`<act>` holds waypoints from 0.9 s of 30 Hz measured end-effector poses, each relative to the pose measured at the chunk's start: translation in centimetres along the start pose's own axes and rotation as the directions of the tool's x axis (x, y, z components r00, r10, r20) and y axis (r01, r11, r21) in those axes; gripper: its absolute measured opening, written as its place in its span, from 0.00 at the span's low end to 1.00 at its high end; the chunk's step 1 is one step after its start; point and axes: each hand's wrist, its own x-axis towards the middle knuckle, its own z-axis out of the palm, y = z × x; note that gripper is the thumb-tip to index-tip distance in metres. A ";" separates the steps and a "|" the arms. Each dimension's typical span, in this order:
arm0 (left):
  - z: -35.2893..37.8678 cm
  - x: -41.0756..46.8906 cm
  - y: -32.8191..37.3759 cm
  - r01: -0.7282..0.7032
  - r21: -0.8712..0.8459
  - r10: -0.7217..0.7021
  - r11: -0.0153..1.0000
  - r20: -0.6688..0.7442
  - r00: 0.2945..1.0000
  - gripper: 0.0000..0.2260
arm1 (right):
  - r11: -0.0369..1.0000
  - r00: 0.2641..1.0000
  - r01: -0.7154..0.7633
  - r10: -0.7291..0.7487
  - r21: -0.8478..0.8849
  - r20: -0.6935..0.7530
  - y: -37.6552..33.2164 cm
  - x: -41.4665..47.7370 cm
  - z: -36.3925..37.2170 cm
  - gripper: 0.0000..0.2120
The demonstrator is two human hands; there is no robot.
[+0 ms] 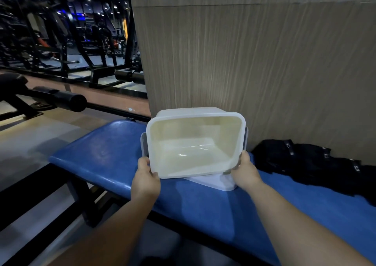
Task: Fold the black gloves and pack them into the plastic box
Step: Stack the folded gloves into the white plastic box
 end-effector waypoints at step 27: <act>0.9 1.6 -0.8 0.010 -0.139 -0.014 0.990 -0.029 0.999 0.17 | 0.992 0.984 0.078 -0.061 0.099 -0.168 2.3 5.0 2.7 0.24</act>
